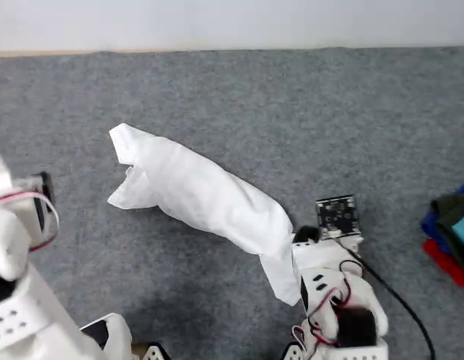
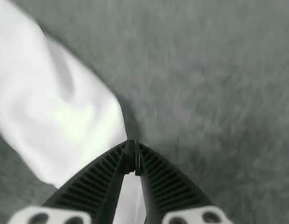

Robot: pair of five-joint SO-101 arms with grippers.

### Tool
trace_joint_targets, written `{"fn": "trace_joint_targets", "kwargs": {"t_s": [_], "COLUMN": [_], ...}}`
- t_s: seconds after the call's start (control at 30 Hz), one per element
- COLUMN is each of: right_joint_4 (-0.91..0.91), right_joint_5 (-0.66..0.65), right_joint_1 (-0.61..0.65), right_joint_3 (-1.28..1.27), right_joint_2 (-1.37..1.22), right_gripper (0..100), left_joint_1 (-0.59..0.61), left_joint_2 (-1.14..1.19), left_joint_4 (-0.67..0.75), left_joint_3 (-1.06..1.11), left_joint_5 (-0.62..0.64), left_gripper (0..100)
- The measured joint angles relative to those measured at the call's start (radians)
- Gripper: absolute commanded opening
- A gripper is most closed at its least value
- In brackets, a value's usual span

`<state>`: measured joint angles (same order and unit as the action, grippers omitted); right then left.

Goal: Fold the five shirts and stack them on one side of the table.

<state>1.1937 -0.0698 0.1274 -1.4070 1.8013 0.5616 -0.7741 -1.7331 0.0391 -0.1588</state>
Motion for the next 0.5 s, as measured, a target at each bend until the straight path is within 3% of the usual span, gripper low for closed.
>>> {"fn": "trace_joint_targets", "kwargs": {"t_s": [0.23,0.5], "right_joint_4": [0.133,0.267], "right_joint_5": [0.000,-0.043], "right_joint_1": [0.000,0.141], "right_joint_3": [0.336,0.667], "right_joint_2": [-0.241,-0.697], "right_gripper": [0.9,0.9], "left_joint_1": [0.100,0.147], "left_joint_2": [-0.141,-0.256], "left_joint_4": [-0.002,-0.002], "left_joint_3": [0.221,0.397], "left_joint_5": [-0.069,-0.078], "left_gripper": [19,19]}}
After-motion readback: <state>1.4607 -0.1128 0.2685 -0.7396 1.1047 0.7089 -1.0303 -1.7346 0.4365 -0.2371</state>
